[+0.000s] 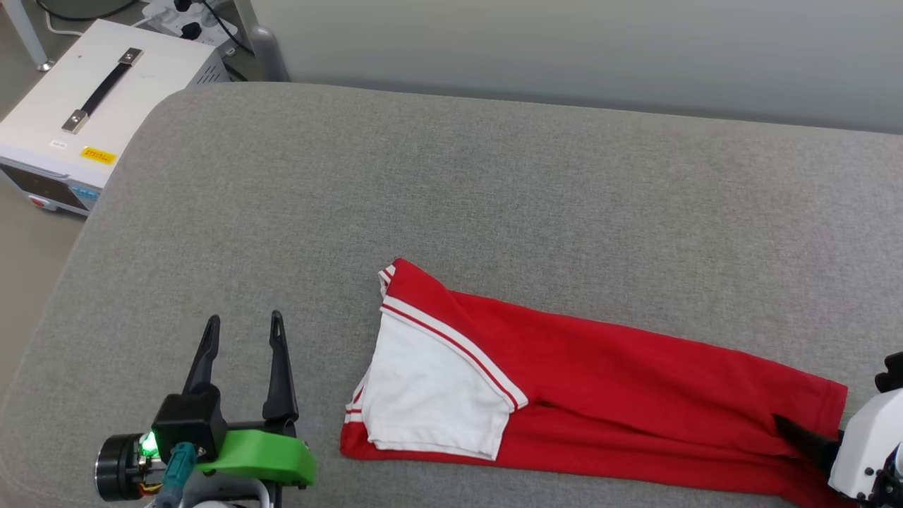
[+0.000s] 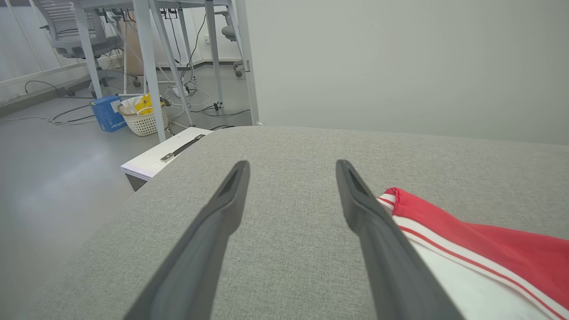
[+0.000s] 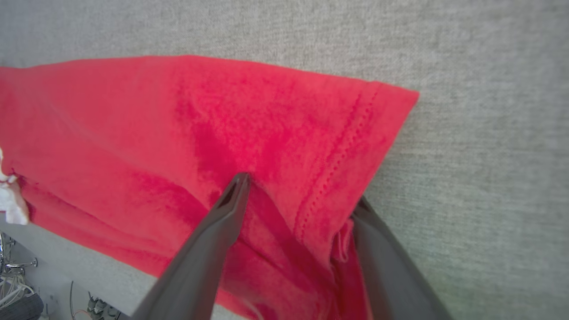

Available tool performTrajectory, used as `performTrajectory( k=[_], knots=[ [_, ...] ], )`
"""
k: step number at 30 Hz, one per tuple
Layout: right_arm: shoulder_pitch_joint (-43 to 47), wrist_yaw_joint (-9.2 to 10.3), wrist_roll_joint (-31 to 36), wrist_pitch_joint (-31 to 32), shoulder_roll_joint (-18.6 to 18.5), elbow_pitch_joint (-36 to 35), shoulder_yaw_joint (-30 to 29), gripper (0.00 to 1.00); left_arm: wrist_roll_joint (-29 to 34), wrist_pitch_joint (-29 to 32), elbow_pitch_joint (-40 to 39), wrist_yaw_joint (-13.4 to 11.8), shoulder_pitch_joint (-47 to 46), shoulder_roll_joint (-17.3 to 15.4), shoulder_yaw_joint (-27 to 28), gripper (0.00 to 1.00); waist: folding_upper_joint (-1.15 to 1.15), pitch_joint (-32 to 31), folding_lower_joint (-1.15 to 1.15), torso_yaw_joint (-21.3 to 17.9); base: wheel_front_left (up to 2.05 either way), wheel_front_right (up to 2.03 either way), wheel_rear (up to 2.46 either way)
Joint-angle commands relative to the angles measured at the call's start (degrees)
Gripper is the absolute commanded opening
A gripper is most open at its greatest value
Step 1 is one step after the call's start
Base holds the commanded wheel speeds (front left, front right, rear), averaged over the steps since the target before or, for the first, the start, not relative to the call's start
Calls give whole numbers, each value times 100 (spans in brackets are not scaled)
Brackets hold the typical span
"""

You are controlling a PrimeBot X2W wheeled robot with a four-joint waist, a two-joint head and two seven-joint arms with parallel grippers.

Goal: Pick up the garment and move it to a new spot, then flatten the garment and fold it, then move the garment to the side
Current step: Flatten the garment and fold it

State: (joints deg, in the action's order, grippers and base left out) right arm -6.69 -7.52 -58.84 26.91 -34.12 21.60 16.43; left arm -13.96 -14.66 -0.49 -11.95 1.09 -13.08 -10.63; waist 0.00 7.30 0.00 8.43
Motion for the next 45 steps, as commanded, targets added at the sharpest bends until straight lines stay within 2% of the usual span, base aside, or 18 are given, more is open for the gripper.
performTrajectory(
  k=[1,2,3,11,21,27,38,42,45],
  knots=[
    [-24,3,-5,-91,170,127,203,35,123,-33,10,99,104,99,88,100,0,-16,0,-9,0,0,0],
    [-48,3,6,-209,170,194,243,22,196,-33,25,176,125,164,152,100,0,-31,0,-15,0,0,0],
    [-66,3,1,-266,168,240,288,0,251,-33,33,236,139,212,200,100,0,-45,0,-20,0,0,0],
    [-214,3,-74,-803,-183,522,404,0,695,-34,66,593,239,520,501,100,0,-203,0,-87,0,0,0],
    [-89,3,-184,-1085,-1020,848,255,0,971,-34,144,869,329,683,636,100,0,-387,0,-111,0,0,0],
    [76,3,-163,-1063,-1248,459,377,0,1024,-34,231,960,417,741,711,100,0,-501,0,-142,0,0,0],
    [402,3,-632,-591,-1194,-1424,360,0,1109,-34,304,1078,494,822,766,100,0,-553,0,-159,0,0,0],
    [140,3,-327,-218,-888,-2083,548,0,1144,-34,321,1103,410,865,731,100,0,-447,0,-128,0,0,0],
    [-186,3,-76,44,-595,-2230,735,0,1152,-34,338,1111,350,888,710,100,0,-373,0,-111,0,0,0]
  ],
)
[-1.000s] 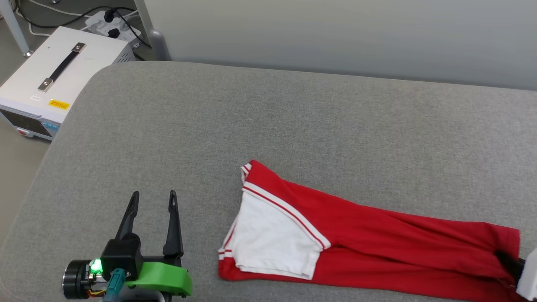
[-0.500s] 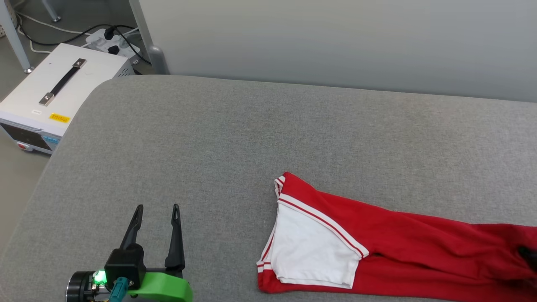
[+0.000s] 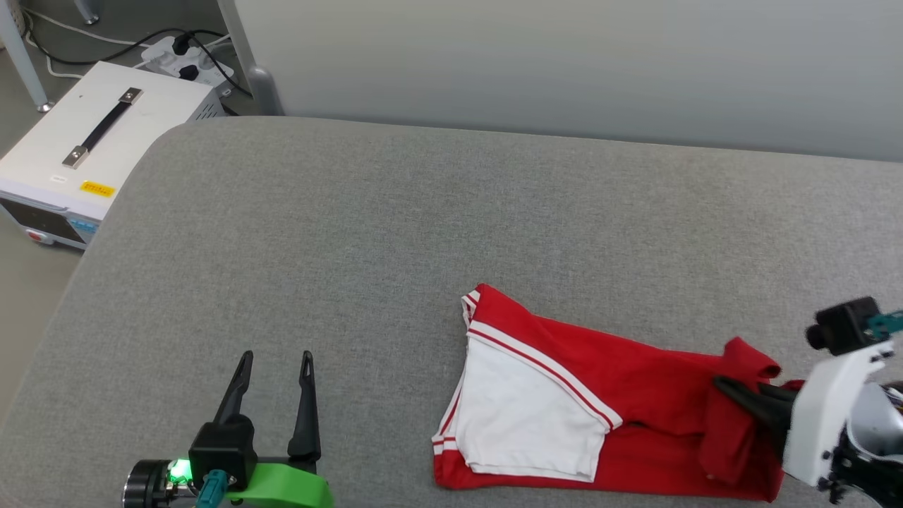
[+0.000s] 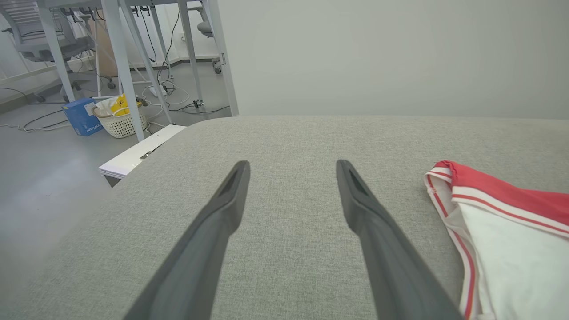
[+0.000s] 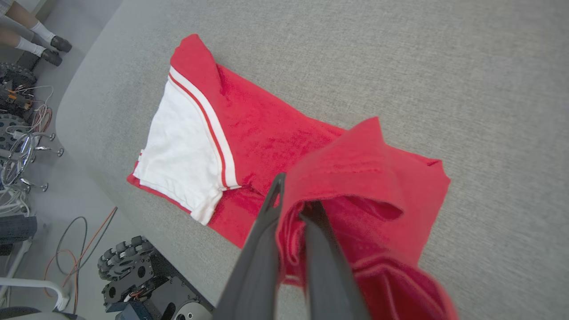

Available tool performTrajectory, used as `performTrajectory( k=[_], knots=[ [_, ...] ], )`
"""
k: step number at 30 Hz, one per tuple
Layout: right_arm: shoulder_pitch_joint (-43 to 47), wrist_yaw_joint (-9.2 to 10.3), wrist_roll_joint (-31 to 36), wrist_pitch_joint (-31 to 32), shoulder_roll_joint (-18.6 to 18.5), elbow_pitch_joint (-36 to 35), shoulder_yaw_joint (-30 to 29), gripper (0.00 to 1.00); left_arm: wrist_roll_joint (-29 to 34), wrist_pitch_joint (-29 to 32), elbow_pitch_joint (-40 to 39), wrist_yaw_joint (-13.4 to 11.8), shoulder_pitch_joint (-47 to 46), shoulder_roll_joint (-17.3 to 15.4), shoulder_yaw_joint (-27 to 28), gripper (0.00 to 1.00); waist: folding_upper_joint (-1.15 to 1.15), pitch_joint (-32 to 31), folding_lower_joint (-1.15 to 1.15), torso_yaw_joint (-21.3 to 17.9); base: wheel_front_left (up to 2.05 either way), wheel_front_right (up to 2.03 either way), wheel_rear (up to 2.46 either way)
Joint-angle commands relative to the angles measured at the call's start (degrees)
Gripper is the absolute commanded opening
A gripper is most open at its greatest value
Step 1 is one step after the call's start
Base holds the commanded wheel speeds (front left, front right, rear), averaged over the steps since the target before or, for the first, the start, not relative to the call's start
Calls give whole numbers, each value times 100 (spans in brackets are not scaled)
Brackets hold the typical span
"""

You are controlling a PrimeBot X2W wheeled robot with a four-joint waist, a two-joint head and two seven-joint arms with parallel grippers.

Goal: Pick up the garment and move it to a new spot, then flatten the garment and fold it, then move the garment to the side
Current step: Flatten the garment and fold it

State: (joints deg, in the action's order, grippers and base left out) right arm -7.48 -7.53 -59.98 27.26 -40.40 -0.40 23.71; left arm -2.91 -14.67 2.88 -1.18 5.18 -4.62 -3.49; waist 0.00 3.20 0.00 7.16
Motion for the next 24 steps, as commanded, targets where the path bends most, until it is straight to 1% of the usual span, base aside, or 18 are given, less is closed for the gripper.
performTrajectory(
  k=[1,5,11,18,20,24],
  knots=[
    [-258,4,144,121,153,-52,126,0,49,-33,7,40,-85,50,-14,100,0,71,0,29,0,0,0],
    [-835,4,493,388,609,3,624,0,56,-33,33,65,-201,75,-54,100,0,184,0,101,0,0,0],
    [-1685,4,824,425,1202,414,1404,0,46,-33,60,77,-347,106,-75,100,0,349,0,204,0,0,0],
    [-2512,4,1063,151,1896,1368,2123,0,33,-33,82,78,-495,133,-91,100,0,553,0,264,0,0,0],
    [-2640,4,1074,67,2062,1673,2322,0,34,-33,93,81,-544,139,-105,100,0,598,0,287,0,0,0],
    [-2799,4,1170,-207,2281,2406,2653,0,34,-33,114,70,-620,149,-123,100,0,664,0,315,0,0,0]
  ],
)
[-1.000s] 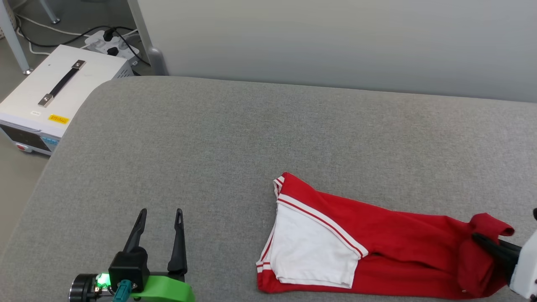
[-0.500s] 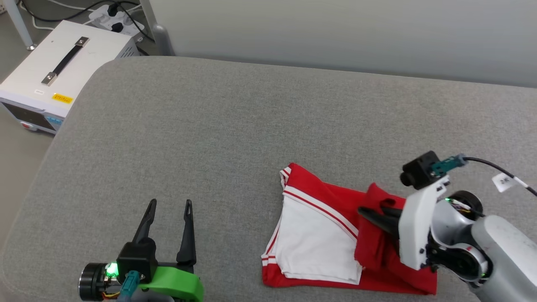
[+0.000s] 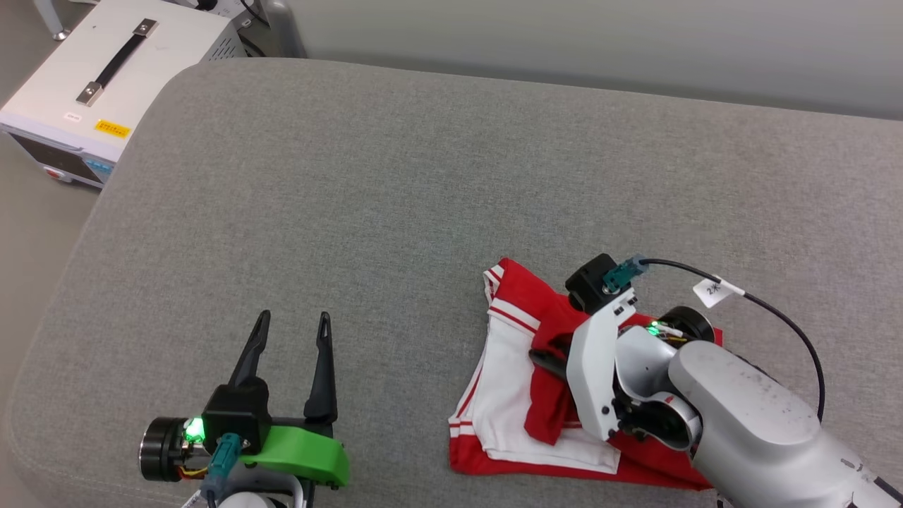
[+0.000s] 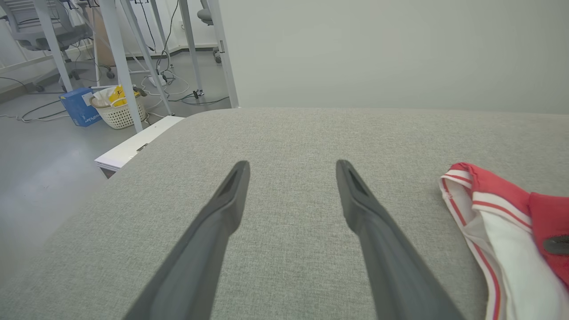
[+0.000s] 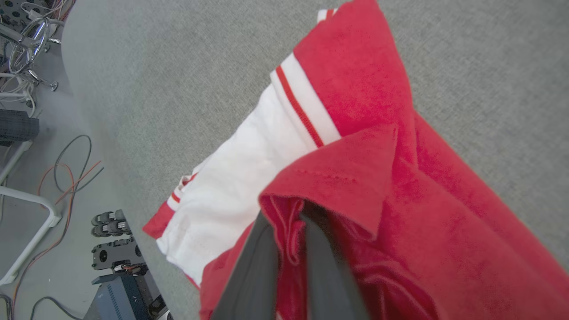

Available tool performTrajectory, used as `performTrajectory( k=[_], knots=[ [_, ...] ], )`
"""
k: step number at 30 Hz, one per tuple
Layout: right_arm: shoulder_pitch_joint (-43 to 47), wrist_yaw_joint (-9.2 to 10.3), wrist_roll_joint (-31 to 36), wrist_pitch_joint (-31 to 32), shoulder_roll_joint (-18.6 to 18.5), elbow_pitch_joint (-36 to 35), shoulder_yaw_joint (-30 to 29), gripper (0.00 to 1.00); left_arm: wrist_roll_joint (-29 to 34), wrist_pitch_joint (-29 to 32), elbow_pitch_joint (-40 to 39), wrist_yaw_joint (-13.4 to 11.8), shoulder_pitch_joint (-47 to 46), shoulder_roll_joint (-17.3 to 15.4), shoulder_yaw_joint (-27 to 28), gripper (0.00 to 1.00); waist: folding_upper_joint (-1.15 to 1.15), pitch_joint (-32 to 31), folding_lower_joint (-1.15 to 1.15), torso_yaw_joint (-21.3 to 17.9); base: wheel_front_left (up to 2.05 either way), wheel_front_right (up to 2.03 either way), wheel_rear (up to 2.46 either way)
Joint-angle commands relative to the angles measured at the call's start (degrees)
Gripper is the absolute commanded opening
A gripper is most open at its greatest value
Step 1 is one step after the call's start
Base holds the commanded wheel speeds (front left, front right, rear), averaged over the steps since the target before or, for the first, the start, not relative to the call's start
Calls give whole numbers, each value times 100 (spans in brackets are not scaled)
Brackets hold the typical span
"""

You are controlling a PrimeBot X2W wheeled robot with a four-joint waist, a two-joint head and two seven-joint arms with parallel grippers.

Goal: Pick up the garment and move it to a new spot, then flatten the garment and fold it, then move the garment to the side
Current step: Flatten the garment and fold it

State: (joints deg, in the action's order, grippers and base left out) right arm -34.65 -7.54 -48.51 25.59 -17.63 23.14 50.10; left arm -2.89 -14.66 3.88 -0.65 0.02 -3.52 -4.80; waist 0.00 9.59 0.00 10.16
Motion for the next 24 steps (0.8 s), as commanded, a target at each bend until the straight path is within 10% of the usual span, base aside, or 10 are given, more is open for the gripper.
performTrajectory(
  k=[1,7,8,9,24],
  knots=[
    [-95,5,32,-97,43,221,80,0,33,-34,18,13,-116,41,5,100,0,36,0,20,0,0,0],
    [-148,5,-7,-733,172,901,398,0,36,-34,38,-16,-122,49,23,100,0,25,0,-23,0,0,0],
    [-156,5,-36,-890,145,886,438,17,40,-34,47,-18,-108,49,27,100,0,3,0,-29,0,0,0],
    [-166,5,-28,-1015,92,844,492,98,43,-34,57,-18,-95,50,34,100,0,-25,0,-39,0,0,0],
    [421,5,1082,-3458,-1021,-147,-747,100,100,-34,87,25,237,20,242,100,0,-611,0,-535,0,0,0]
  ],
)
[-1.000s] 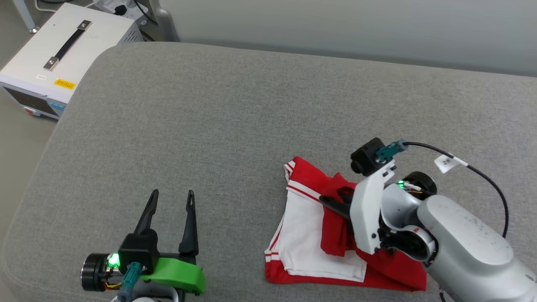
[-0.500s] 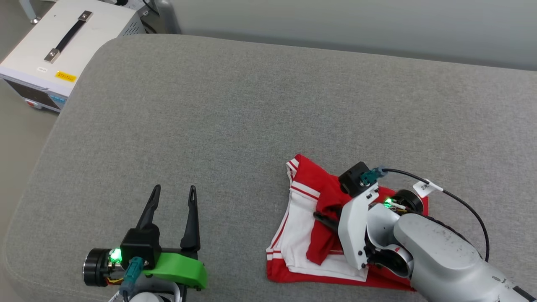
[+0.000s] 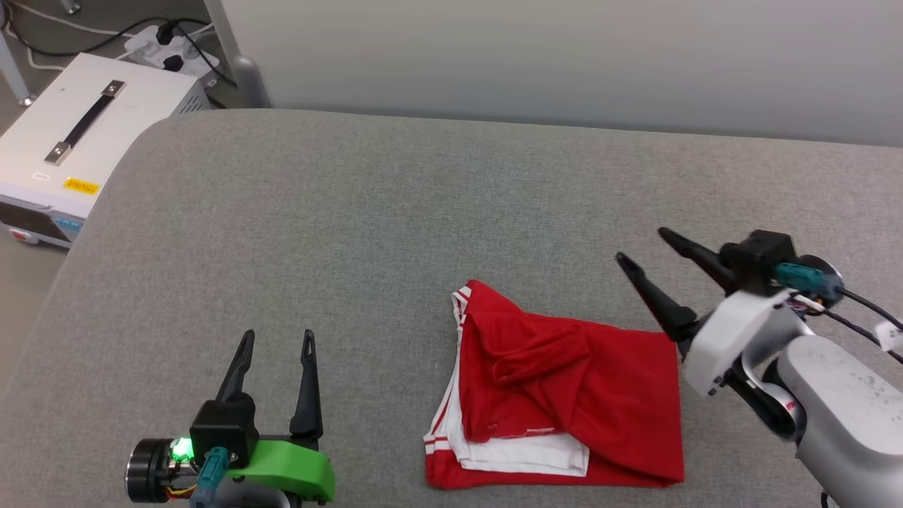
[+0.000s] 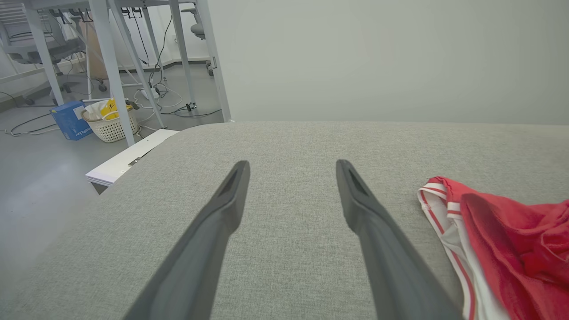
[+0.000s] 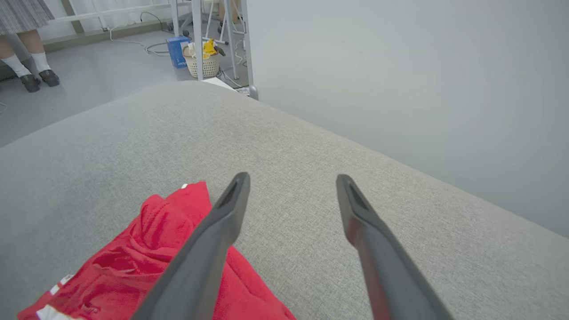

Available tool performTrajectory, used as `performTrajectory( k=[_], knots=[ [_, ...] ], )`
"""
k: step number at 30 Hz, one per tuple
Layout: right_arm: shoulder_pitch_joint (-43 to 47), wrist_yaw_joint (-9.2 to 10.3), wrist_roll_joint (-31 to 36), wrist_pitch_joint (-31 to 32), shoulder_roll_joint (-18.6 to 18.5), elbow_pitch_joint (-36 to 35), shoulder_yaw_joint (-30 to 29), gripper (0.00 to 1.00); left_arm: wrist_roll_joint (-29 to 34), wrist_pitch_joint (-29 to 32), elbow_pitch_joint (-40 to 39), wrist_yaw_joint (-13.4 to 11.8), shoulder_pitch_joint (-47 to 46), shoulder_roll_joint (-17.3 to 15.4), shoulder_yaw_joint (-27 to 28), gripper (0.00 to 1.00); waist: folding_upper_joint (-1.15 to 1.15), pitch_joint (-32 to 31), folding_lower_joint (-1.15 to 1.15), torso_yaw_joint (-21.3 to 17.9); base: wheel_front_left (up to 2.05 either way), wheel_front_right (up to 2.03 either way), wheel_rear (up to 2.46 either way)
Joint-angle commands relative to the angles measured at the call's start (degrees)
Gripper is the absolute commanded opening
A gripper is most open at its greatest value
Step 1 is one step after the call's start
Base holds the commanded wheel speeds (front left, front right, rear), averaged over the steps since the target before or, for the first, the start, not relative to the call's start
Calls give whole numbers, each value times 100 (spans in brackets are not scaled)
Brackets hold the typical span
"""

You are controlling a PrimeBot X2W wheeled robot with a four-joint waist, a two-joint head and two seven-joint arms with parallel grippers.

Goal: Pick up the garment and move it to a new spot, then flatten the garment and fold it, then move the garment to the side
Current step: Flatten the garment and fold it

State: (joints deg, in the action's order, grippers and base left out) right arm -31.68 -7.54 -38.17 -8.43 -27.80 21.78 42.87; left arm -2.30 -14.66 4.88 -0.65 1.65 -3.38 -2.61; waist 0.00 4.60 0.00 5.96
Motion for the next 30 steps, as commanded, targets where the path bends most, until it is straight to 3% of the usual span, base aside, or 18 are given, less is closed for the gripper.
performTrajectory(
  k=[1,8,15,21,30],
  knots=[
    [262,5,193,-236,7,-17,-316,100,41,-34,-24,27,92,-1,40,100,0,-145,0,-155,0,0,0],
    [1254,5,1516,-627,301,-296,-2185,100,58,-34,-94,52,193,-19,83,100,0,-265,0,-323,0,0,0],
    [2439,5,2574,-654,1107,-1344,-3719,100,44,-34,-139,103,234,-34,104,100,0,-381,0,-388,0,0,0],
    [3264,5,2766,-655,1692,-1911,-4159,100,31,-34,-188,174,288,-46,95,100,0,-494,0,-375,0,0,0],
    [3864,5,2797,-656,2122,-2087,-4321,100,18,-34,-196,244,399,-45,73,100,0,-578,0,-322,0,0,0]
  ],
)
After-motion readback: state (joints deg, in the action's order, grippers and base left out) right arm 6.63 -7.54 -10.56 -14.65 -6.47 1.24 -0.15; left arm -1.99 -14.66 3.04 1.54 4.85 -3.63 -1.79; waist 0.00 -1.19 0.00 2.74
